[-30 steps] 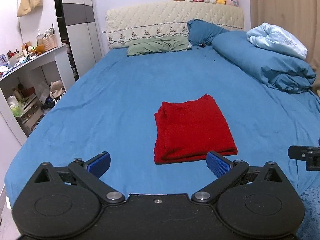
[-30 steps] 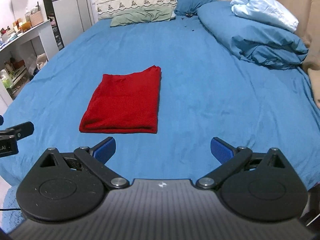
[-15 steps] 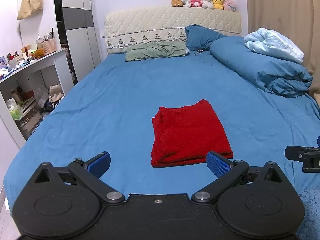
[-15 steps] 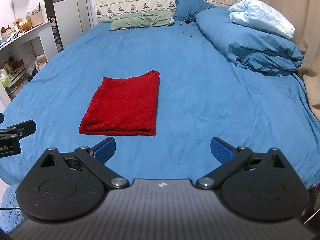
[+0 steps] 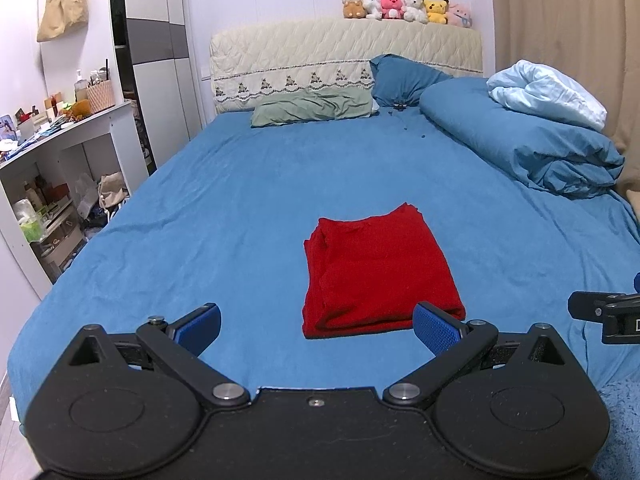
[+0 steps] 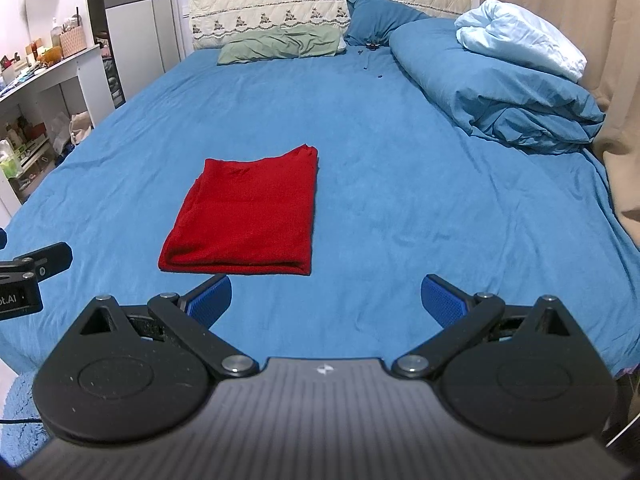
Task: Fold small clothes
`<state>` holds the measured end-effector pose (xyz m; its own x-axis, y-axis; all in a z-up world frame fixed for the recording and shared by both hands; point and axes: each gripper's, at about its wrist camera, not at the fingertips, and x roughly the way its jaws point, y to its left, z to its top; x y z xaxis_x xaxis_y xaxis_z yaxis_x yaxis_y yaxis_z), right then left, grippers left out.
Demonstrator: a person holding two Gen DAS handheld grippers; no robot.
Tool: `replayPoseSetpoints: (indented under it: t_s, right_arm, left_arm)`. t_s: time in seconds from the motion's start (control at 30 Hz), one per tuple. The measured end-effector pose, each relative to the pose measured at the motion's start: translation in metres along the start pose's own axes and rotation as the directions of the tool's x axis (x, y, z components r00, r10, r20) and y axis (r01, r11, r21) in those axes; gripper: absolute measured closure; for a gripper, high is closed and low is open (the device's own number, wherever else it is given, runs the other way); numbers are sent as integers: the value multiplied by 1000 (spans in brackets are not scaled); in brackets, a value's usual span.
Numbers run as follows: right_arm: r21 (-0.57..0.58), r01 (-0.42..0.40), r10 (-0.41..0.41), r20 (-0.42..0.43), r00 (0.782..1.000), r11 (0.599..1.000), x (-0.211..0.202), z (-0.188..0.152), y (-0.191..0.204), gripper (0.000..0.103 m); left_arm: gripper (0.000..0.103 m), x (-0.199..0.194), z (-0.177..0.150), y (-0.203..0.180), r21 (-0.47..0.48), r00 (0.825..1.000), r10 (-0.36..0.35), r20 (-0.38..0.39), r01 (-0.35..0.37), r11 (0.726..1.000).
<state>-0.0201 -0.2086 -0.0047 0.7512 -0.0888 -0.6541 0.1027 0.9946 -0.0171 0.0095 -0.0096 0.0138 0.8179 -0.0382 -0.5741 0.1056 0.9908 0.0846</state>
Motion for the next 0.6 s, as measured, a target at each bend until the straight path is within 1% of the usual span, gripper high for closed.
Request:
replayPoseSetpoints:
  t_s: [0.6]
  right_arm:
    - [5,1,-1,-5,1000,1000,-2,-1,1,0]
  left_arm:
    - [0,-2,1,-2,-5,1000,-3,9,3,1000]
